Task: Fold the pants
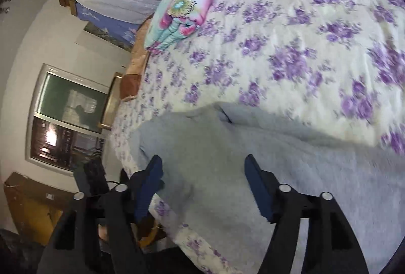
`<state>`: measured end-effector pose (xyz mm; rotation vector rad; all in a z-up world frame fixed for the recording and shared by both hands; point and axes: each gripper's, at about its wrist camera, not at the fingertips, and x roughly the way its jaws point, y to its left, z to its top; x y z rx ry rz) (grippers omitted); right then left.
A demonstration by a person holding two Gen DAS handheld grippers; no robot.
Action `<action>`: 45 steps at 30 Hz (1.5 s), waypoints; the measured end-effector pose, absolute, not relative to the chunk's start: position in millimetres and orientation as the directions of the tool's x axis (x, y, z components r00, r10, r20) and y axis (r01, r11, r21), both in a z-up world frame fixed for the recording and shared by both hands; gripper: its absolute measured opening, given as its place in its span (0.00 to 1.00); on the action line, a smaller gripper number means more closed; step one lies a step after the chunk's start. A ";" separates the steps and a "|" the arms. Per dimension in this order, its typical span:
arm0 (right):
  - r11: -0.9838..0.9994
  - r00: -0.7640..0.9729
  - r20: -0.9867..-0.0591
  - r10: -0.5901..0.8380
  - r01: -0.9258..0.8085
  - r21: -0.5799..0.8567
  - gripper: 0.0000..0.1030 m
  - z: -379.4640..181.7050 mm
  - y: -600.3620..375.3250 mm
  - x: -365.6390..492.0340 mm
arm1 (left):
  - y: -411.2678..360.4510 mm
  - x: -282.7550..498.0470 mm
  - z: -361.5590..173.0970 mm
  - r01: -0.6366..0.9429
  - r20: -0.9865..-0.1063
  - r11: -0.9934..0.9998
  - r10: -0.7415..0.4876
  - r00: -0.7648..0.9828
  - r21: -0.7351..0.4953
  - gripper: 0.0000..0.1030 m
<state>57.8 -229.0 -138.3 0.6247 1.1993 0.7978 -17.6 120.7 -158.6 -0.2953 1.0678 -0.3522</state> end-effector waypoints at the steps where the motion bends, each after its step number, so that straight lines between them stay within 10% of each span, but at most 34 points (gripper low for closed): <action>1: 0.569 0.124 -0.555 0.823 -0.198 0.798 0.69 -142.5 -223.3 72.7 | 116.5 -16.7 -161.8 0.139 -0.805 0.909 -0.413 0.425 -0.392 0.55; 10: 0.530 -0.163 -0.540 0.826 -0.100 0.842 0.71 -192.9 -189.0 132.0 | 81.8 -31.3 -192.4 0.235 -0.882 0.961 -0.235 0.408 -0.147 0.60; 22: 0.548 -0.362 -0.618 0.698 -0.285 0.786 0.78 -204.9 -158.1 137.6 | 74.6 -28.2 -196.7 0.230 -0.886 0.964 -0.217 0.410 -0.130 0.68; 39: 0.338 -0.326 -0.352 0.877 -0.098 0.936 0.93 -205.5 -120.0 134.8 | 68.7 -29.5 -200.0 0.246 -0.883 0.962 -0.215 0.418 -0.118 0.78; 42: 0.260 -0.183 -0.250 0.951 0.036 0.965 0.91 -209.9 -145.9 144.9 | 69.3 -28.6 -198.8 0.245 -0.883 0.962 -0.219 0.415 -0.123 0.78; 45: 0.258 -0.146 -0.244 0.959 0.083 0.963 0.65 -217.6 -165.4 142.2 | 69.2 -29.2 -198.3 0.246 -0.878 0.961 -0.222 0.423 -0.125 0.78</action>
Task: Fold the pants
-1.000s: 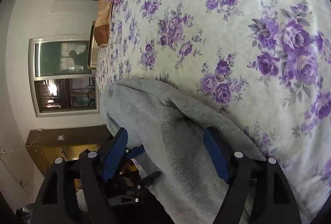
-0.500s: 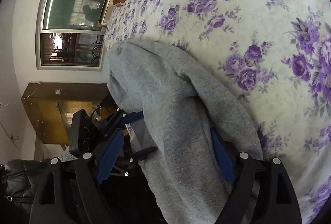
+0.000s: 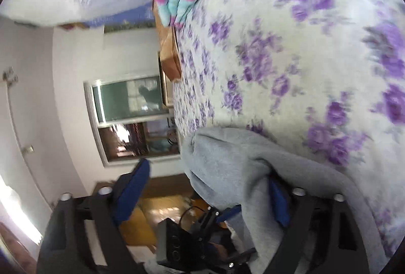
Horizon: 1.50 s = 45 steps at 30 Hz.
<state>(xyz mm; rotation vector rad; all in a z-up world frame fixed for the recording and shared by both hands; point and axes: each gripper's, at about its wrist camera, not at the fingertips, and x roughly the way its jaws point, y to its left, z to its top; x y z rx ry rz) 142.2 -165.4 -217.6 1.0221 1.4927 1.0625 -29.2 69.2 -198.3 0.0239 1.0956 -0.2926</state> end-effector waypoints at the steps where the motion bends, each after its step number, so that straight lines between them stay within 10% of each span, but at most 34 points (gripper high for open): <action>1: 0.282 -0.147 -0.270 0.952 0.065 0.957 0.54 -218.4 -169.7 141.4 | 68.8 -29.1 -198.6 0.245 -0.878 0.962 -0.221 0.424 -0.124 0.79; 15: 0.341 -0.102 -0.347 0.932 -0.070 0.937 0.43 -208.4 -189.7 128.8 | 68.5 -25.3 -199.4 0.251 -0.879 0.959 -0.230 0.418 -0.131 0.79; 20: 0.454 -0.025 -0.464 0.886 -0.163 0.876 0.10 -200.6 -195.0 121.9 | 69.0 -24.0 -199.6 0.247 -0.879 0.959 -0.234 0.414 -0.139 0.79; 27: 0.716 0.061 -0.739 0.670 -0.313 0.624 0.07 -208.5 -181.1 134.2 | 69.7 -21.2 -200.7 0.243 -0.879 0.959 -0.239 0.412 -0.147 0.79; 40: 0.694 0.195 -0.678 0.709 -0.364 0.621 0.11 -144.9 -167.5 105.4 | 172.8 7.2 -141.9 -0.086 -0.808 0.950 -0.205 0.552 -0.300 0.74; 45: 0.797 0.148 -0.810 0.567 -0.349 0.494 0.08 -193.4 -123.0 110.8 | 150.3 9.0 -170.0 0.031 -0.853 0.999 -0.032 0.521 -0.018 0.71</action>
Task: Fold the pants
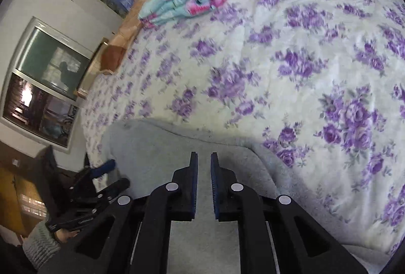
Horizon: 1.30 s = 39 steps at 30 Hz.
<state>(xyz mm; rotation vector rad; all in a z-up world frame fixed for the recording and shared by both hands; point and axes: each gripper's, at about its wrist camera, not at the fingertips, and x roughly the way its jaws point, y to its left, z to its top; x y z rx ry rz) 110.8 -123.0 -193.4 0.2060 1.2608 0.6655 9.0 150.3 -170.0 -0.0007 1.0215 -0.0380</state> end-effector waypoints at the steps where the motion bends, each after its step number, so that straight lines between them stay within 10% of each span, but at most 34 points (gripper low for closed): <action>1: 0.803 0.143 -0.817 0.559 -0.339 0.490 0.01 -202.9 -124.2 111.4 | 145.4 1.9 -172.4 0.052 -0.845 0.998 -0.005 0.535 0.027 0.71; 12: 0.795 0.252 -0.773 0.583 -0.371 0.479 0.06 -150.0 -140.1 52.2 | 136.8 -13.7 -144.1 0.146 -0.835 0.989 -0.078 0.545 0.003 0.79; 15: 0.827 0.233 -0.813 0.534 -0.345 0.445 0.34 -175.1 -137.0 36.7 | 143.4 -13.4 -174.1 0.135 -0.859 0.991 -0.076 0.507 -0.008 0.77; 22: 0.852 0.402 -0.757 0.515 -0.332 0.404 0.35 -135.5 -157.1 -6.5 | 134.8 -28.6 -148.4 0.210 -0.817 0.977 -0.154 0.556 -0.041 0.77; 32: 0.941 0.484 -0.843 0.234 0.107 0.322 0.51 -173.2 -274.3 -93.0 | 102.6 -32.6 -190.1 0.333 -0.842 0.943 -0.188 0.506 -0.011 0.78; 35: 0.907 0.485 -0.840 0.244 0.193 0.375 0.32 -192.4 -305.1 -112.7 | 91.4 -40.1 -198.2 0.362 -0.824 0.928 -0.138 0.550 0.086 0.80; 39: 0.879 0.612 -0.762 0.213 0.220 0.422 0.38 -154.3 -334.3 -140.6 | 96.1 -35.1 -182.4 0.306 -0.835 0.952 -0.180 0.520 -0.016 0.80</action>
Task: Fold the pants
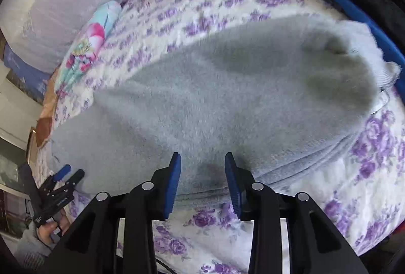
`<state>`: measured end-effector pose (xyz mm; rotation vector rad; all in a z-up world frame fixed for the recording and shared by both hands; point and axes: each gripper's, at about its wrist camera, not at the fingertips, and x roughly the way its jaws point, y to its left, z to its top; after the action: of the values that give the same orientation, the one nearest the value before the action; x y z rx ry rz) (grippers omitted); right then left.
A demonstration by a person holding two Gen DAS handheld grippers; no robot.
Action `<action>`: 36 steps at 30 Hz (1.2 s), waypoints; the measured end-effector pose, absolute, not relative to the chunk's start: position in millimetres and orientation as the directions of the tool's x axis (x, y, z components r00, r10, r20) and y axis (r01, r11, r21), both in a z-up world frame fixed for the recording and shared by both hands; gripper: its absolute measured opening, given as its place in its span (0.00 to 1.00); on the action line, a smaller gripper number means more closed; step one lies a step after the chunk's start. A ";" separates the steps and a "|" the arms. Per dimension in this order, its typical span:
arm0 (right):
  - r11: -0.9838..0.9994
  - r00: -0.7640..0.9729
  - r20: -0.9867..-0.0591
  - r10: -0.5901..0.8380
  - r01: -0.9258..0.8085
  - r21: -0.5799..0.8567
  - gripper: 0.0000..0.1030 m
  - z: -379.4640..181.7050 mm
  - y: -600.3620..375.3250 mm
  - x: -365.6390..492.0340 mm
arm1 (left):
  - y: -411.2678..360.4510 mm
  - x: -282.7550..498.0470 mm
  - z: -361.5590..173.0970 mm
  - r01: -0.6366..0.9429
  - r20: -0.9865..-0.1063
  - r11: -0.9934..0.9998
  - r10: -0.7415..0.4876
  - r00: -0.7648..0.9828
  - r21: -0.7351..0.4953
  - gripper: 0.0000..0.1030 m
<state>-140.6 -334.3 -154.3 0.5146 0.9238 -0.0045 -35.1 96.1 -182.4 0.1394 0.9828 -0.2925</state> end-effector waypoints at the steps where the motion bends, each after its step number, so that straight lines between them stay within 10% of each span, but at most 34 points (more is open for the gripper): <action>1: 0.879 0.638 -0.750 0.175 0.241 0.410 0.40 -146.8 -346.5 -145.9 | 98.5 -35.1 -176.2 0.296 -0.829 0.953 -0.218 0.514 -0.067 0.80; 7: 0.857 0.666 -0.740 0.098 0.322 0.403 0.42 -145.7 -431.0 -134.1 | 60.6 -52.5 -140.4 0.310 -0.764 0.943 -0.288 0.578 -0.120 0.80; 23: 0.925 0.678 -0.672 0.297 -0.029 0.379 0.49 -122.3 -452.2 -102.5 | 16.6 -63.0 -155.4 0.006 -0.845 1.000 -0.002 0.535 0.002 0.81; 36: 0.916 0.661 -0.721 0.208 0.127 0.381 0.61 -147.3 -438.3 -90.2 | 55.7 -39.1 -177.9 0.067 -0.887 0.997 0.000 0.461 0.035 0.80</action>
<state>-90.2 -438.3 -147.3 0.4232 0.8545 0.0474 -39.1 55.7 -177.9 0.0679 1.0912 -0.0415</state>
